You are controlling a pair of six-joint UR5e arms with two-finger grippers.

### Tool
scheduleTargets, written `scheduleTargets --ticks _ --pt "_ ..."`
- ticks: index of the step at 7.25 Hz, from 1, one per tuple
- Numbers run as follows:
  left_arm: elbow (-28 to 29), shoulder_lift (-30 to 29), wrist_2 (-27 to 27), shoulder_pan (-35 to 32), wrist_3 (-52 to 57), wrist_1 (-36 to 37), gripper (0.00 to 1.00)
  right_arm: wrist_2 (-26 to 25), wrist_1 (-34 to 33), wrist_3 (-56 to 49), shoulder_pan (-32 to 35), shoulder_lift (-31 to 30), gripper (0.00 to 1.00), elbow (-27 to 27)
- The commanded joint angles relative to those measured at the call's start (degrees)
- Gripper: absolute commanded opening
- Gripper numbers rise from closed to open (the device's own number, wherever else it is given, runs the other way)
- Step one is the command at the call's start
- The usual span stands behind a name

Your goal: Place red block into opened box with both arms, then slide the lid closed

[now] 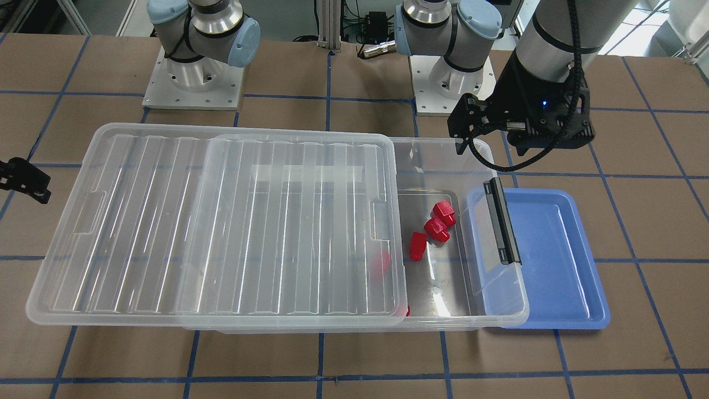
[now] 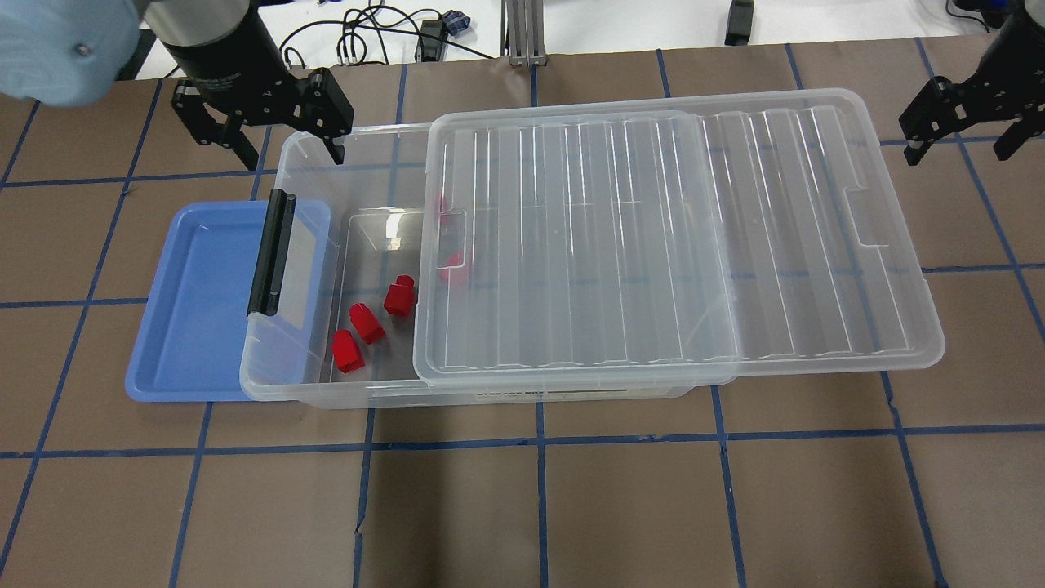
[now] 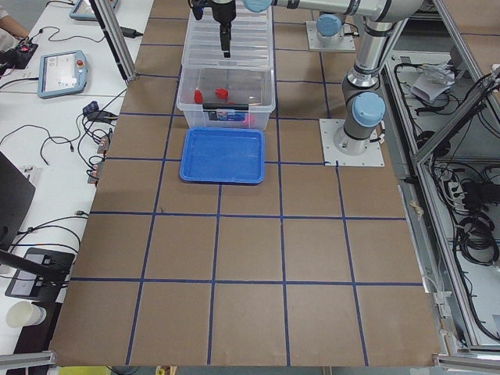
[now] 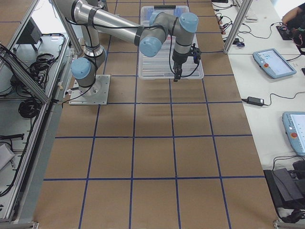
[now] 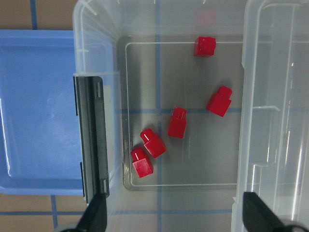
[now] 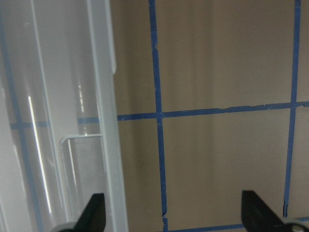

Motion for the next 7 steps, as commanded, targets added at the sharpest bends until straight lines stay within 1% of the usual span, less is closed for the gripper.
scheduleTargets --ticks 1,2,5,7 --pt "-2.5 1.0 0.0 0.2 1.6 1.4 1.0 -0.1 -2.9 -1.6 -1.4 3.0 1.0 0.7" --pt "-2.6 1.2 0.0 0.2 1.7 2.3 1.0 -0.1 -4.2 -1.9 -1.6 3.4 1.0 1.2" --pt "-3.1 1.1 -0.1 0.1 1.8 3.4 1.0 0.0 -4.3 -1.9 -1.6 4.0 1.0 2.9" --pt "-3.3 1.3 0.1 0.4 1.7 3.7 1.0 0.0 -4.4 -1.7 -1.5 4.9 1.0 3.0"
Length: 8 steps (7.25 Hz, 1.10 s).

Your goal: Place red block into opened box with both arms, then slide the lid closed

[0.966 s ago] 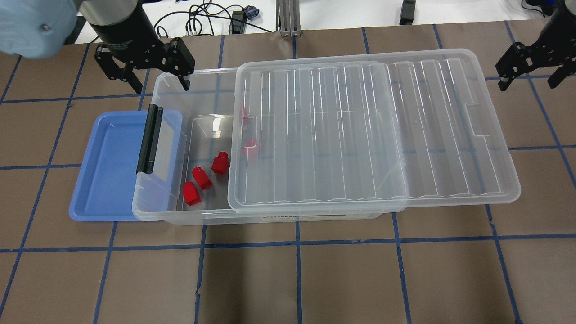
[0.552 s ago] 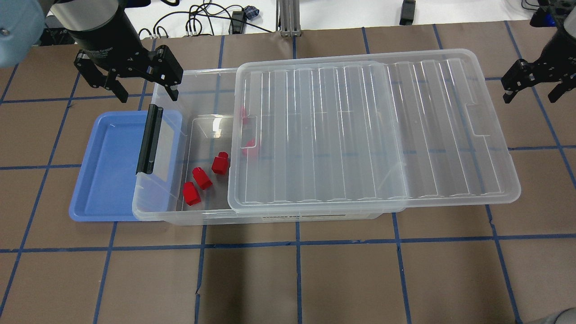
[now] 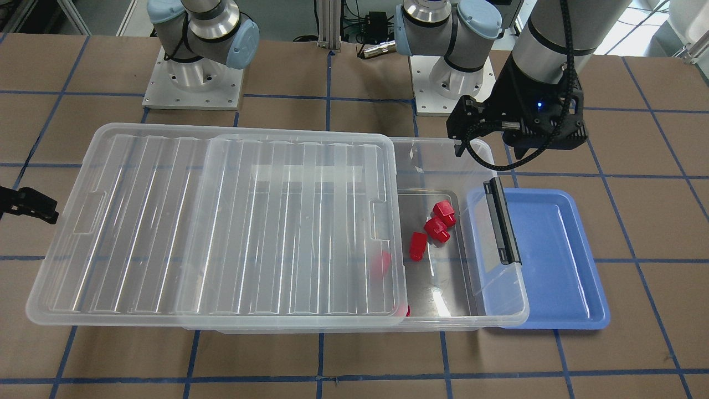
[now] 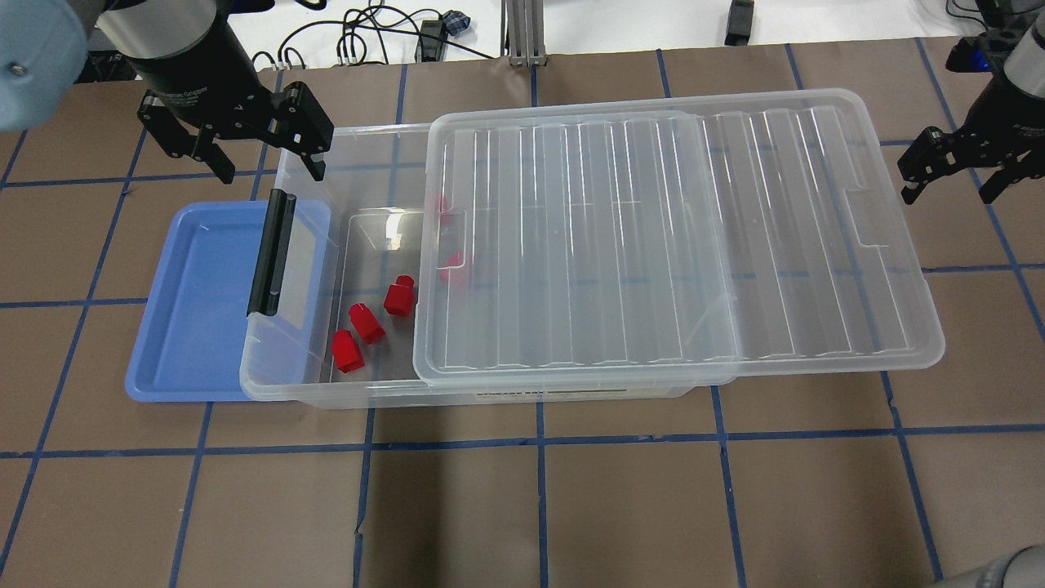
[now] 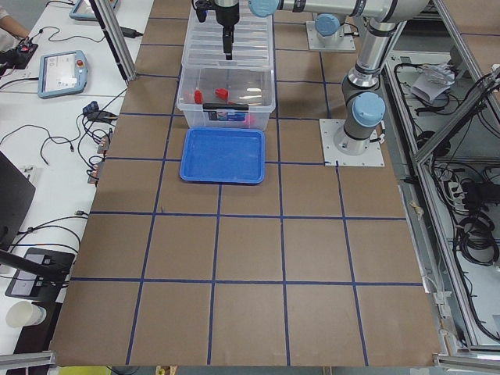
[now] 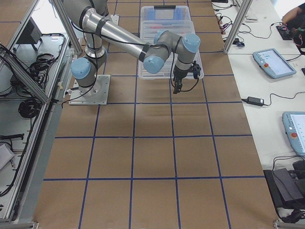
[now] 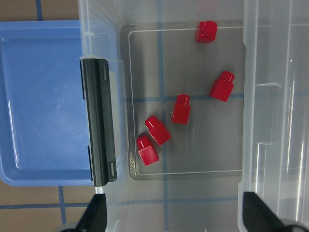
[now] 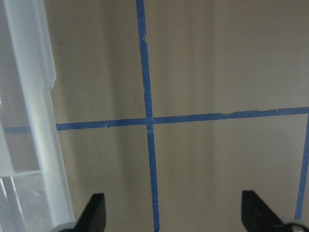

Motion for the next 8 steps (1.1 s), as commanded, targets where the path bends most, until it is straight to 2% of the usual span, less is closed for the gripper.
scheduleTargets --ticks 1,5,8 --pt "-0.1 0.2 0.0 0.0 0.0 0.1 1.0 0.1 0.0 0.8 0.1 0.4 1.0 0.0" --pt "-0.2 0.2 0.0 0.0 0.0 0.1 1.0 0.4 0.3 4.9 1.1 1.0 1.0 -0.2" --pt "-0.2 0.2 -0.1 0.0 0.0 0.1 1.0 0.1 0.4 5.4 4.2 0.8 1.0 -0.4"
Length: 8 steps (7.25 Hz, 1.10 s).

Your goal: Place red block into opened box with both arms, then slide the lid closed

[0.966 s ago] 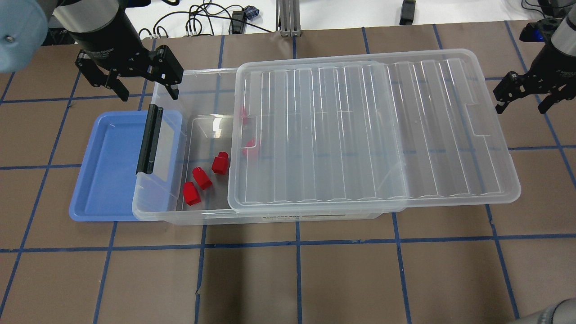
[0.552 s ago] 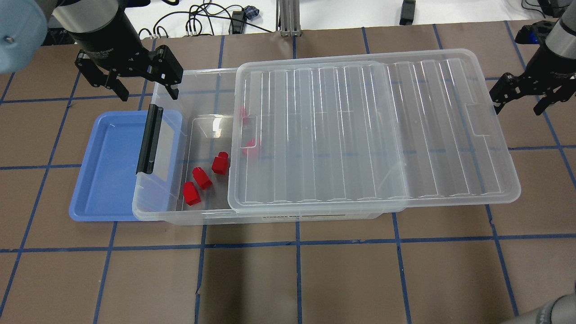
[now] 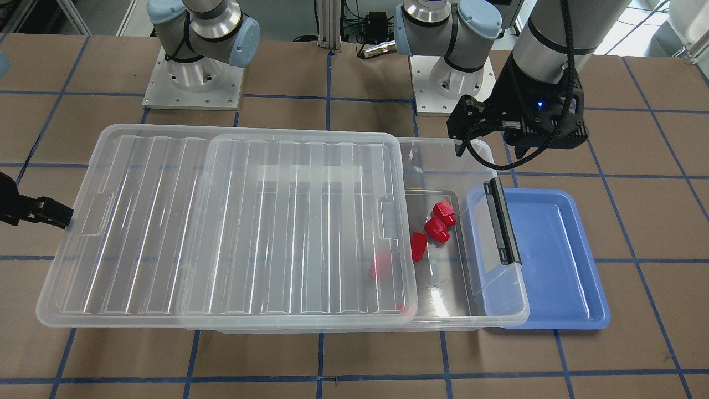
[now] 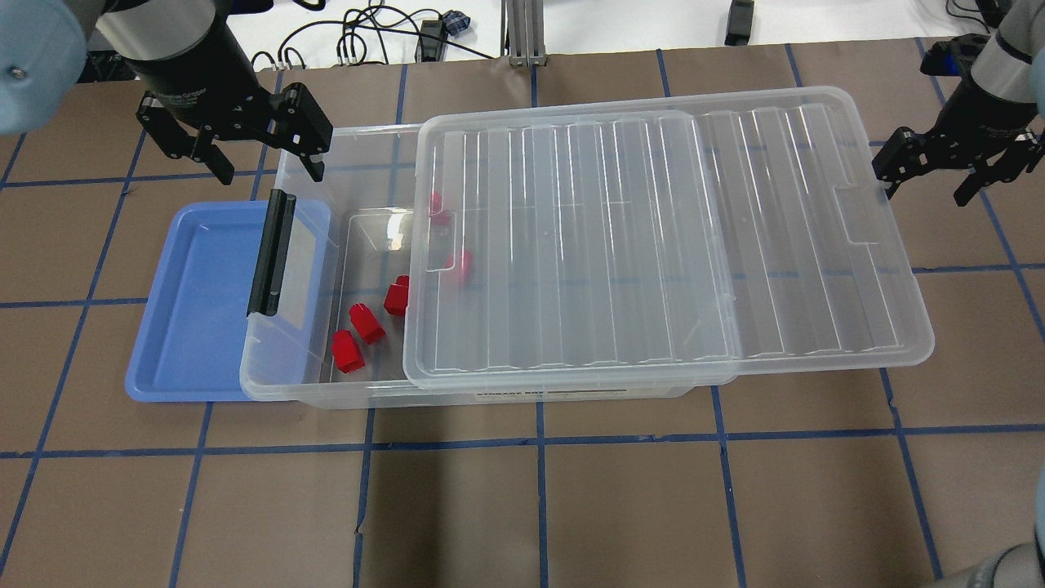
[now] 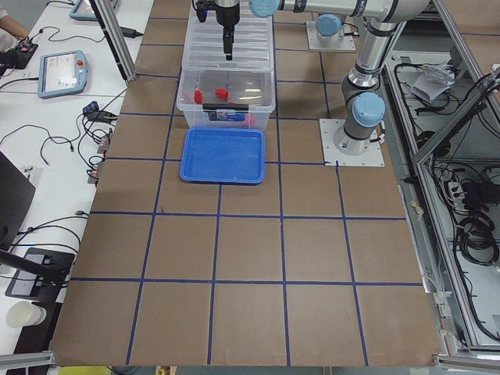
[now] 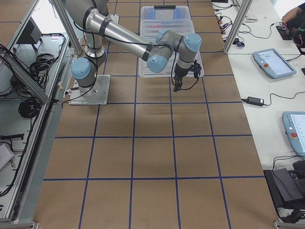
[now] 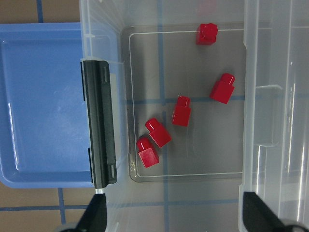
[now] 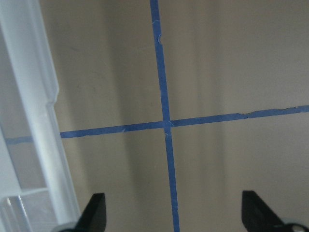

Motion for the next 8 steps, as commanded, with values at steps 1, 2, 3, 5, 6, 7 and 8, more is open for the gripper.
scheduleTargets --ticks 1,2,3,5,6,7,8 --pt "0.0 0.0 -0.1 0.0 0.0 0.1 1.0 0.3 0.1 1.5 1.7 -0.1 1.0 0.1" --pt "0.0 0.0 -0.1 0.0 0.0 0.1 1.0 0.6 0.1 3.7 2.6 -0.1 1.0 0.2" --pt "0.1 0.0 -0.1 0.0 0.0 0.1 1.0 0.3 0.2 6.4 4.6 -0.1 1.0 0.3" --pt "0.0 0.0 0.0 0.0 0.0 0.1 1.0 0.5 0.2 11.0 7.0 -0.1 1.0 0.4" --pt "0.0 -0.1 -0.1 0.0 0.0 0.1 1.0 0.5 0.2 12.6 8.0 -0.1 1.0 0.4" --pt "0.0 0.0 0.0 -0.1 0.0 0.1 1.0 0.6 0.1 15.8 10.1 -0.1 1.0 0.3" --pt "0.0 0.0 -0.1 0.0 0.0 0.1 1.0 0.5 0.0 18.2 11.4 0.0 1.0 0.3"
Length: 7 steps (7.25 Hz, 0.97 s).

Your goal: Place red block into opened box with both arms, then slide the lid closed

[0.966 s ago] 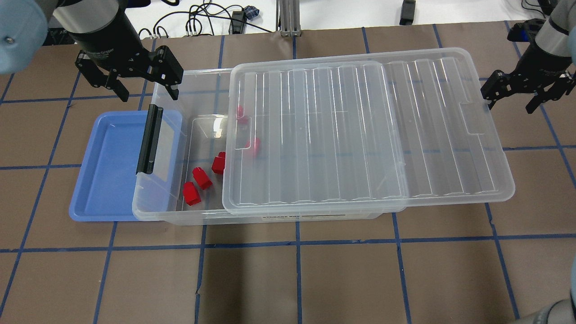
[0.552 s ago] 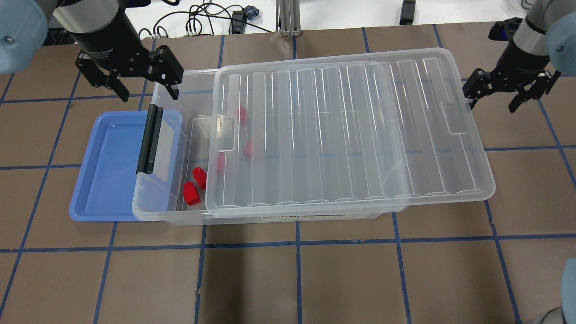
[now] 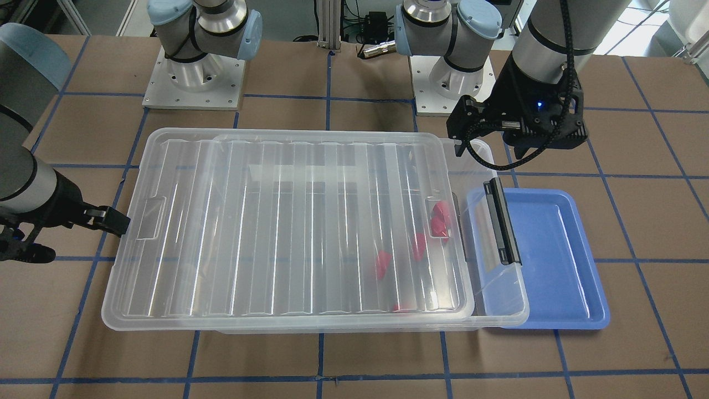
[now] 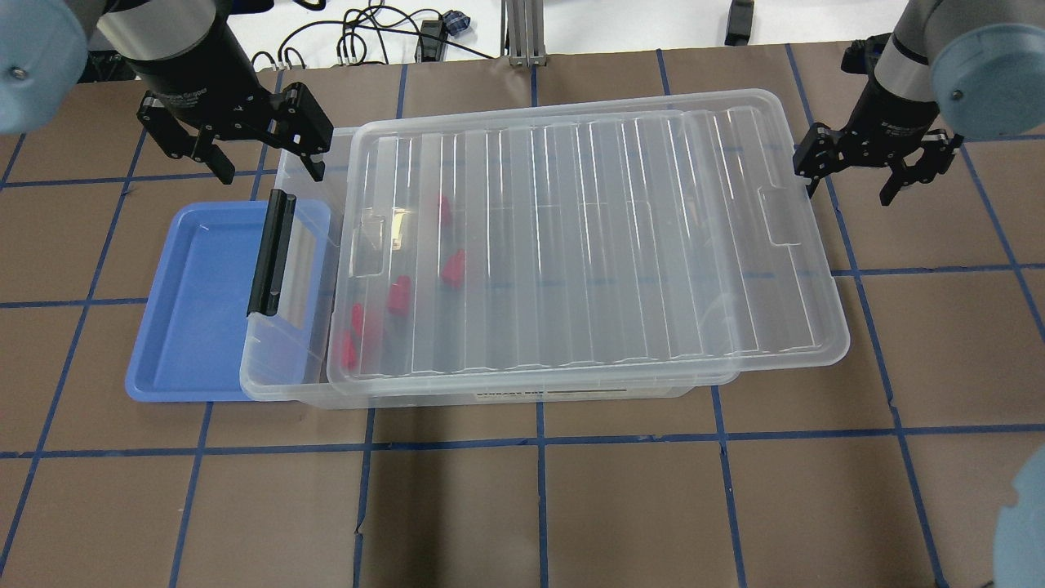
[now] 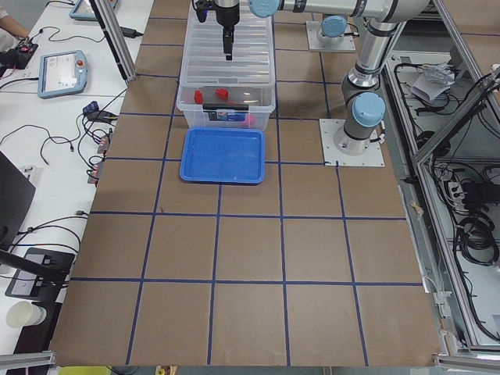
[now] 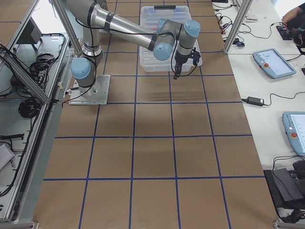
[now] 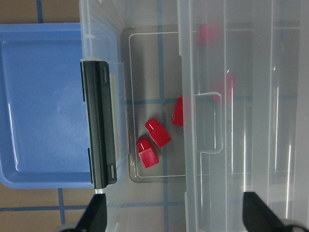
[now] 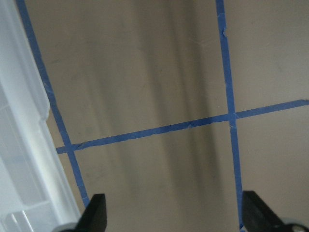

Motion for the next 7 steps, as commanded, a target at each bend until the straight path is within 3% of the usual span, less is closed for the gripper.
scheduleTargets --ticks 1,7 --pt "0.1 0.0 0.0 0.0 0.0 0.0 1.0 0.1 0.0 3.6 2.1 0.1 1.0 0.1" --pt "0.0 0.0 0.1 0.0 -0.1 0.0 1.0 0.2 0.0 5.7 4.7 0.1 1.0 0.0"
